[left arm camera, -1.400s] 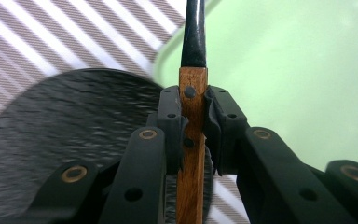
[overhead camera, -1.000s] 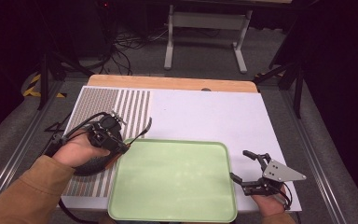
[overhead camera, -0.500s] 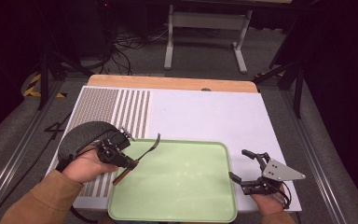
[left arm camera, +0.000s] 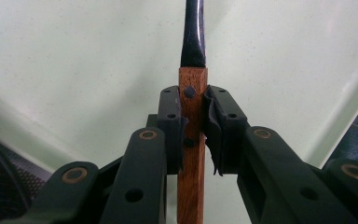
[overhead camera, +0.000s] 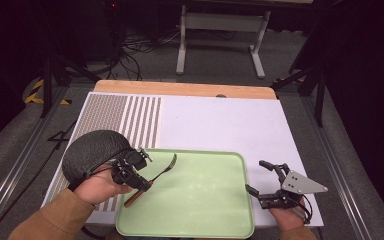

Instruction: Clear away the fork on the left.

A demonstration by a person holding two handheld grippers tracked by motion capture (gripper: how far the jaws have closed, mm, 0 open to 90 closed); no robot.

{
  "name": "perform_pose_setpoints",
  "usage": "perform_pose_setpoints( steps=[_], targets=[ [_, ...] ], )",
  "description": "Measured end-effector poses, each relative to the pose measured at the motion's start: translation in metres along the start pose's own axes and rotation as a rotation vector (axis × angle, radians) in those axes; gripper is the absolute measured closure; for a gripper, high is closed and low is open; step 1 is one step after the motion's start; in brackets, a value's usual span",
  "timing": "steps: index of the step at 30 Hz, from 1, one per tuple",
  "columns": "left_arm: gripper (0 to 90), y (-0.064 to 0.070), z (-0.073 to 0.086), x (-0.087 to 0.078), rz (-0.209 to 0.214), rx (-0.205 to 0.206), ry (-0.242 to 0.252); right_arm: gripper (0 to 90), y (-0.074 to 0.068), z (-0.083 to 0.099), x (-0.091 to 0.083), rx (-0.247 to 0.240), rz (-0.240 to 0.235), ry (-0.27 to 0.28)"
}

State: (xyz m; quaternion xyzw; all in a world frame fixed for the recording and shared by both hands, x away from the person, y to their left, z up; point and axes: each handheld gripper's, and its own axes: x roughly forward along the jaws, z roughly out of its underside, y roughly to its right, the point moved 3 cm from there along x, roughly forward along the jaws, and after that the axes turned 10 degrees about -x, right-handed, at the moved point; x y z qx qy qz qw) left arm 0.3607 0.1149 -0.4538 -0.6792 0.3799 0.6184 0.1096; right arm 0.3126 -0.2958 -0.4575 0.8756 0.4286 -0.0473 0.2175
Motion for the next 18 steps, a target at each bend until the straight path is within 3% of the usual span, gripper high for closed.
perform_pose_setpoints(
  steps=[10, 18],
  targets=[
    [77.1, 0.006, 0.004, 0.011, -0.002, 0.020, -0.058, 12.9, 0.000, 0.000, 0.000, 0.000, -0.003, 0.001],
    [76.9, 0.008, 0.006, 0.020, -0.012, 0.014, -0.097, 12.9, -0.001, 0.000, 0.000, -0.002, -0.005, 0.001]
  ],
)
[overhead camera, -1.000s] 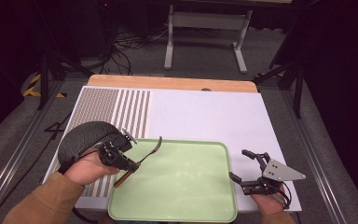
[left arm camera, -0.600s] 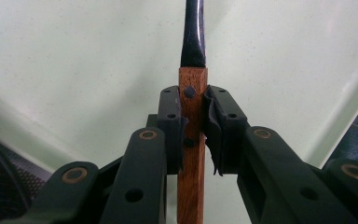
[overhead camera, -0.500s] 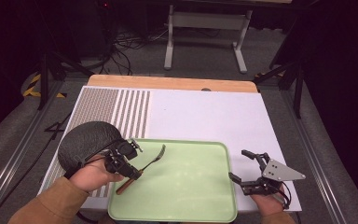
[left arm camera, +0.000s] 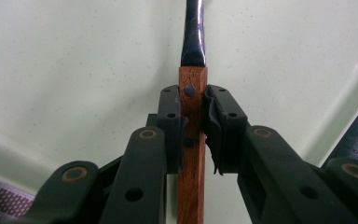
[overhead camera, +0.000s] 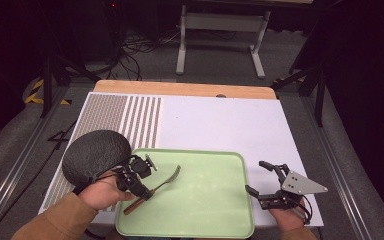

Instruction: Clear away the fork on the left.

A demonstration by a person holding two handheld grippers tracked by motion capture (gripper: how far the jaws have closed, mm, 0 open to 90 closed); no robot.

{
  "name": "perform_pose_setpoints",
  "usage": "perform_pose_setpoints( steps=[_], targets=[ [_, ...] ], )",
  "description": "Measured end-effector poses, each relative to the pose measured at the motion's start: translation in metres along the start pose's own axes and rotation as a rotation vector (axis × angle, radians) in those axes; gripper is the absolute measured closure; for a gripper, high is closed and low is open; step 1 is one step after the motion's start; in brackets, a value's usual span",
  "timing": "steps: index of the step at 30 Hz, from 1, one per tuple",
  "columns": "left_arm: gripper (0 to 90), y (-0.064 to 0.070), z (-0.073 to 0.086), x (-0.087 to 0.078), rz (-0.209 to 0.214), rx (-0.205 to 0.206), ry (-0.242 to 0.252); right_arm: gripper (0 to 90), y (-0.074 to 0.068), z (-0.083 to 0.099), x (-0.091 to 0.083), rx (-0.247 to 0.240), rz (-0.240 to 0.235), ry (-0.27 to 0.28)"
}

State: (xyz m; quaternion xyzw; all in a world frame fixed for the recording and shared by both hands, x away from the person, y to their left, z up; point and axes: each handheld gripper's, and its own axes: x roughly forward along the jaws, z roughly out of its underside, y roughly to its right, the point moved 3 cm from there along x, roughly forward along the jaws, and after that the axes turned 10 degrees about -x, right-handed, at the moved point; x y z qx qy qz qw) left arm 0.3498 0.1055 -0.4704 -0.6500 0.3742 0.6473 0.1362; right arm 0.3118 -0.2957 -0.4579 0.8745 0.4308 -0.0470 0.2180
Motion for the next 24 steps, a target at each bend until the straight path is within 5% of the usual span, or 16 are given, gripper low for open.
perform_pose_setpoints(
  steps=[6, 9, 15, 18, 20, 22, 24],
  targets=[
    [75.4, 0.000, 0.000, 0.002, 0.009, -0.013, 0.015, 12.9, 0.000, 0.000, 0.000, -0.002, -0.001, 0.000],
    [54.4, 0.000, -0.003, -0.001, 0.056, -0.029, 0.016, 12.5, 0.000, 0.000, 0.000, -0.001, 0.002, 0.001],
    [46.5, 0.005, -0.006, -0.003, 0.050, 0.017, 0.032, 12.2, 0.000, 0.000, 0.000, -0.005, 0.003, 0.000],
    [58.5, 0.012, -0.009, -0.005, -0.060, 0.088, 0.089, 12.2, 0.000, 0.000, 0.000, -0.004, 0.005, 0.002],
    [63.7, 0.015, -0.010, -0.006, -0.090, 0.111, 0.099, 12.2, 0.000, 0.000, 0.000, -0.005, 0.005, 0.001],
    [81.4, 0.018, -0.011, -0.006, -0.106, 0.140, 0.110, 12.2, -0.001, 0.000, 0.000, -0.006, 0.004, 0.001],
    [85.6, 0.021, -0.015, -0.003, -0.138, 0.193, 0.118, 12.2, -0.001, 0.000, 0.000, -0.007, 0.005, 0.001]
  ],
)
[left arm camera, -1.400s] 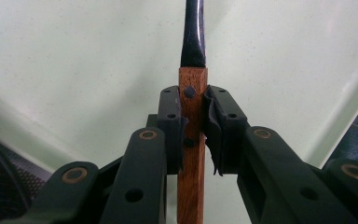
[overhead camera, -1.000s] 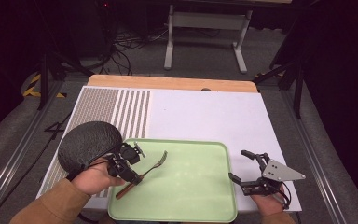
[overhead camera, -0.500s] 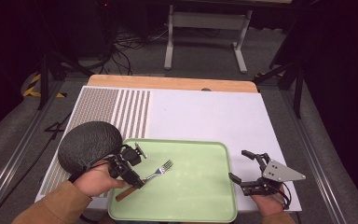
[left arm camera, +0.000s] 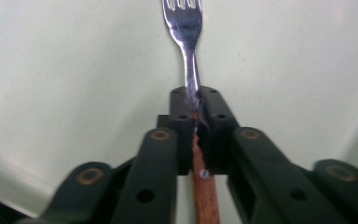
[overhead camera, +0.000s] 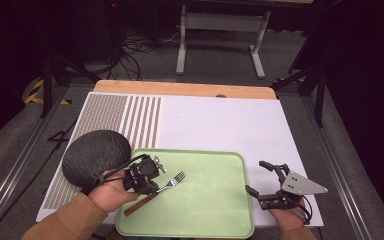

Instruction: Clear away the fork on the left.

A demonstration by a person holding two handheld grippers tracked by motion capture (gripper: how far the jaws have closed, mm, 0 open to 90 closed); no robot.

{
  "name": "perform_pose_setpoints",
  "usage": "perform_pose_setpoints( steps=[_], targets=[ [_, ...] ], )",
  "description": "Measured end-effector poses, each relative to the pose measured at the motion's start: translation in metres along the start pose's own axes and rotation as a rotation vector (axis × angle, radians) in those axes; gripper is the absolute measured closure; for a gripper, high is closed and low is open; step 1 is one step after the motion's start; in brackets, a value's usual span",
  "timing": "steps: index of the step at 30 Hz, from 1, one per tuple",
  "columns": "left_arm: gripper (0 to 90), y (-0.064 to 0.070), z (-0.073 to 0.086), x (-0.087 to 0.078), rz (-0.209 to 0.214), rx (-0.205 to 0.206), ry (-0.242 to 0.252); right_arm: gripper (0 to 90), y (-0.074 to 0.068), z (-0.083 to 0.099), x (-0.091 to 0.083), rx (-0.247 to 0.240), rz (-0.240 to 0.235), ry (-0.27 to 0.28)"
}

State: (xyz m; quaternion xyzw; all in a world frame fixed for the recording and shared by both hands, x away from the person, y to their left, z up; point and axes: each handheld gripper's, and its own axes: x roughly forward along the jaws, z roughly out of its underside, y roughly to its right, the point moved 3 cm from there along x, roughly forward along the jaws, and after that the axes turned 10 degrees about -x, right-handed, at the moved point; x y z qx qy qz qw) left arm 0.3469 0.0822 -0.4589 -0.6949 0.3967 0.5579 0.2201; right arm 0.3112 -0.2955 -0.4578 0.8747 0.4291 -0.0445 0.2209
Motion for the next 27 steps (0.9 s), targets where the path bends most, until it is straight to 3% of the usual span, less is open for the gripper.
perform_pose_setpoints(
  steps=[1, 5, 6, 8, 15, 23, 27],
  targets=[
    [85.6, 0.001, -0.001, 0.001, -0.002, 0.004, 0.000, 12.2, 0.000, 0.000, 0.000, 0.000, 0.000, 0.001],
    [89.8, 0.007, -0.005, 0.005, -0.013, 0.080, 0.005, 12.2, 0.000, 0.000, 0.000, -0.001, -0.001, 0.000],
    [89.8, 0.007, -0.005, 0.005, -0.013, 0.080, 0.005, 12.2, 0.000, 0.000, 0.000, -0.001, -0.001, 0.000],
    [89.8, 0.012, -0.007, 0.010, -0.031, 0.156, -0.009, 12.2, 0.000, 0.000, 0.000, -0.001, 0.001, 0.003],
    [89.8, 0.017, -0.011, 0.017, -0.022, 0.245, -0.019, 12.1, 0.000, 0.000, 0.000, -0.002, 0.001, 0.004],
    [89.9, 0.016, -0.013, 0.024, -0.025, 0.262, -0.036, 12.1, 0.000, 0.000, 0.000, 0.001, 0.000, 0.005],
    [89.9, 0.013, -0.012, 0.025, -0.042, 0.250, -0.038, 12.2, 0.000, 0.001, 0.000, 0.002, 0.002, 0.005]
  ],
)
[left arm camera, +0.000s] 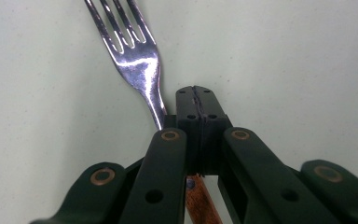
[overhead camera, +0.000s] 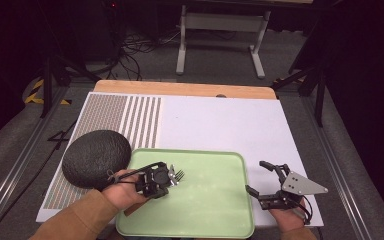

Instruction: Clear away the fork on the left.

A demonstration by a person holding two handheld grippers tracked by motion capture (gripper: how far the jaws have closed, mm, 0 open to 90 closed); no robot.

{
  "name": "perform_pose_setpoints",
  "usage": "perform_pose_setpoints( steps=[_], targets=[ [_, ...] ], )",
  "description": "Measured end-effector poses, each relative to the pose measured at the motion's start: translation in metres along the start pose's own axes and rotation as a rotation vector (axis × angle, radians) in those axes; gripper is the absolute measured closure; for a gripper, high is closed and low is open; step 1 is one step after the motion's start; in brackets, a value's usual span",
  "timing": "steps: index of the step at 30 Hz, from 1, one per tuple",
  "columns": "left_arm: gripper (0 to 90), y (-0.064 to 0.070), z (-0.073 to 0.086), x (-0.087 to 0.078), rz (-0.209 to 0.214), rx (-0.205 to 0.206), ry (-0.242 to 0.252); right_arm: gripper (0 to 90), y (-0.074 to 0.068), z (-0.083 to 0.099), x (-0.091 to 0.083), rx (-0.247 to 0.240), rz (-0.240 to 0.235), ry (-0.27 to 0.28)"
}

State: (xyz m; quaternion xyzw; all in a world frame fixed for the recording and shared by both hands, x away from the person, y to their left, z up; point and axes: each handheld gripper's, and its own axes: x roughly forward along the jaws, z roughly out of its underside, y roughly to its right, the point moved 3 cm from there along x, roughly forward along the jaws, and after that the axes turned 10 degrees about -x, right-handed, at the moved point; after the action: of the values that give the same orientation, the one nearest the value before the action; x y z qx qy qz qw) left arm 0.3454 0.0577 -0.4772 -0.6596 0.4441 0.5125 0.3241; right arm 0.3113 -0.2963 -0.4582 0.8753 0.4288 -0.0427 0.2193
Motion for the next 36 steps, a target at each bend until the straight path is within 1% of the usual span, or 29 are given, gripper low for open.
perform_pose_setpoints(
  steps=[2, 3, 7, 9, 10, 15, 16, 19, 22, 25, 27, 28, 32, 33, 34, 36],
  targets=[
    [89.9, -0.002, 0.001, 0.000, -0.015, -0.003, -0.002, 12.1, 0.000, 0.000, 0.000, 0.000, 0.000, 0.000],
    [89.8, -0.004, 0.002, -0.001, -0.020, -0.011, -0.006, 12.2, 0.000, 0.000, 0.000, 0.000, 0.001, -0.001],
    [89.9, -0.010, 0.006, -0.002, -0.026, -0.029, -0.001, 12.2, 0.000, 0.000, 0.000, 0.001, 0.002, -0.001],
    [89.9, -0.014, 0.009, -0.002, -0.030, -0.054, 0.004, 12.2, 0.000, 0.000, 0.000, 0.002, 0.001, -0.001],
    [89.8, -0.016, 0.010, -0.003, -0.039, -0.059, 0.002, 12.1, 0.000, 0.000, 0.000, 0.001, 0.001, -0.002],
    [89.8, -0.025, 0.015, -0.004, -0.048, -0.097, 0.008, 12.2, 0.000, 0.000, 0.001, 0.003, -0.001, -0.004],
    [89.8, -0.025, 0.015, -0.004, -0.048, -0.097, 0.008, 12.2, 0.000, 0.001, 0.001, 0.003, -0.002, -0.005],
    [89.8, -0.031, 0.019, -0.005, -0.056, -0.124, 0.018, 12.2, 0.000, 0.000, 0.001, 0.005, -0.002, -0.006],
    [89.8, -0.034, 0.022, -0.006, -0.064, -0.141, 0.027, 12.1, 0.000, 0.001, 0.001, 0.003, -0.002, -0.006],
    [89.8, -0.037, 0.025, -0.007, -0.071, -0.151, 0.021, 12.2, 0.000, 0.001, 0.002, 0.004, -0.003, -0.006],
    [89.8, -0.041, 0.029, -0.008, -0.074, -0.173, 0.028, 12.2, 0.000, 0.000, 0.003, 0.002, -0.003, -0.006],
    [89.8, -0.042, 0.030, -0.008, -0.075, -0.179, 0.034, 12.2, 0.000, 0.000, 0.003, -0.001, -0.005, -0.008],
    [89.7, -0.046, 0.036, -0.009, -0.086, -0.196, 0.034, 12.2, 0.001, 0.000, 0.005, 0.002, -0.008, -0.004],
    [89.7, -0.047, 0.037, -0.010, -0.089, -0.203, 0.030, 12.1, 0.001, 0.000, 0.005, 0.000, -0.011, -0.005],
    [89.7, -0.047, 0.039, -0.010, -0.090, -0.218, 0.039, 12.2, 0.001, 0.000, 0.006, 0.002, -0.012, -0.003],
    [89.7, -0.049, 0.041, -0.011, -0.091, -0.226, 0.038, 12.2, 0.001, -0.001, 0.007, -0.002, -0.015, -0.004]
  ],
)
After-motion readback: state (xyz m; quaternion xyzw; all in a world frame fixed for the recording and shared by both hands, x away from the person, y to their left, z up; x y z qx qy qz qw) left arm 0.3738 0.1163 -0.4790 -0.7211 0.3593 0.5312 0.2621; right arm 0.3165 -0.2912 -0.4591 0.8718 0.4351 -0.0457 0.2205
